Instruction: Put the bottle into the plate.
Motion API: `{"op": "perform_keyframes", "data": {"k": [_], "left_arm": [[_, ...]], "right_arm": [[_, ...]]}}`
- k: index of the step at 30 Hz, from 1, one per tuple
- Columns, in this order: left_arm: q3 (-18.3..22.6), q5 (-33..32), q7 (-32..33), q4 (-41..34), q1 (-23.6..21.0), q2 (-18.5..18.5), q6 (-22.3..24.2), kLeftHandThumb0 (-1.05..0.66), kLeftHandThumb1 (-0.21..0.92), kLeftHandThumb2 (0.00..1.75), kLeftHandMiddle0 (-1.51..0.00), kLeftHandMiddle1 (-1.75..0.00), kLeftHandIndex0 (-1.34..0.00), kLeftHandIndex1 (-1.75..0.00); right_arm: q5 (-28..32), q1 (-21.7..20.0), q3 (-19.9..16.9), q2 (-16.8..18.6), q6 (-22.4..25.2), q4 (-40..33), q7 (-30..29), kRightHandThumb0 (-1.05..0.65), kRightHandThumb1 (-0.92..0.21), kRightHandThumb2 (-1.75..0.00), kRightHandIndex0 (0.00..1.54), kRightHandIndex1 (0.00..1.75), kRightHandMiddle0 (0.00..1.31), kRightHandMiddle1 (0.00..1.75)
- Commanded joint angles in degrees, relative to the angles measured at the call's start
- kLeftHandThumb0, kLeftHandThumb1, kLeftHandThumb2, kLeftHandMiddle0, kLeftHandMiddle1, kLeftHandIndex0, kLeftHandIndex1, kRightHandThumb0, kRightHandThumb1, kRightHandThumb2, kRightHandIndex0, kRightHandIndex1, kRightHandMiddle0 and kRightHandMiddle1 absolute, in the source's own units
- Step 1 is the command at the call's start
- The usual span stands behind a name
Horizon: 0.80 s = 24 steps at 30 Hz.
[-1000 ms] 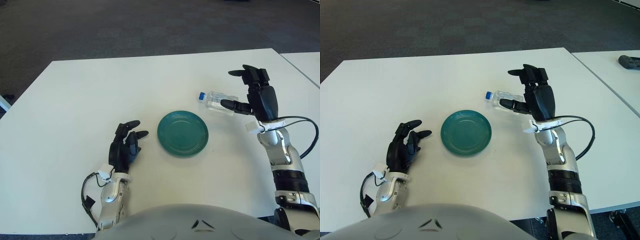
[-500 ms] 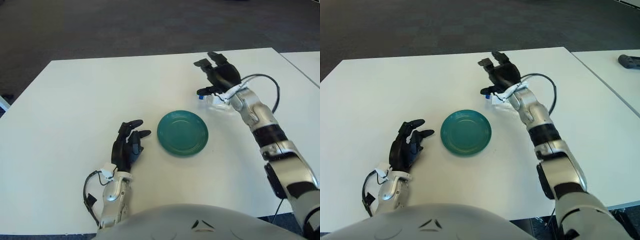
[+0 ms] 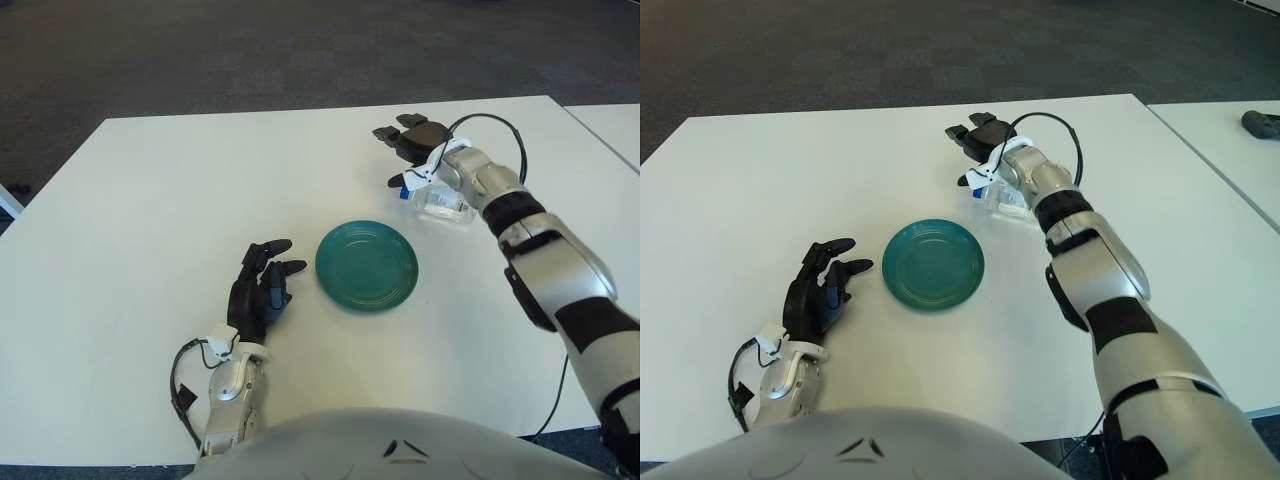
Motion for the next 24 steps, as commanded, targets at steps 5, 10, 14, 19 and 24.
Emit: {"op": "perform_keyframes", "data": {"k": [5, 10, 14, 19, 24], "left_arm": [[-1.07, 1.00, 0.95, 0.16, 0.97, -0.99, 0.18, -0.83, 0.92, 0.70, -0.57, -1.12, -0.31, -1.18], [-1.16, 0.50, 0.90, -0.24, 1.31, -0.88, 0.28, -0.84, 0.92, 0.70, -0.57, -1.12, -0.30, -1.18], [-1.07, 1.00, 1.29, -0.50, 1.72, -0.80, -0.48, -0.84, 0.92, 0.70, -0.57, -1.12, -0.31, -1.18], [-0.82, 0.84, 0.87, -0.78, 2.71, -0.06, -1.28, -0.85, 0.92, 0.71, -0.58, -1.12, -0.32, -1.19], [-0.49, -1.04, -0.29, -1.07, 3.25, 0.36, -1.10, -0.85, 0.92, 0.70, -0.59, -1.12, -0.32, -1.19]], "right_arm": [[2.94, -2.50, 2.65, 1.27, 0.11, 3.99, -0.75, -1.05, -0.92, -0.66, 0.00, 0.00, 0.00, 0.00], [4.01, -1.23, 3.82, 0.43, 0.28, 5.89, -2.58, -1.05, -0.92, -0.66, 0.00, 0.00, 0.00, 0.00], [5.27, -0.55, 3.96, -0.69, 0.27, 7.08, -3.02, -1.05, -0.92, -0.66, 0.00, 0.00, 0.00, 0.00], [7.36, 0.41, 3.39, -3.17, -0.51, 7.10, -3.05, -1.05, -0.92, -0.63, 0.00, 0.00, 0.00, 0.00], [9.81, 0.97, 2.60, -5.44, -1.64, 6.40, -2.58, -1.05, -0.92, -0.62, 0.00, 0.00, 0.00, 0.00]]}}
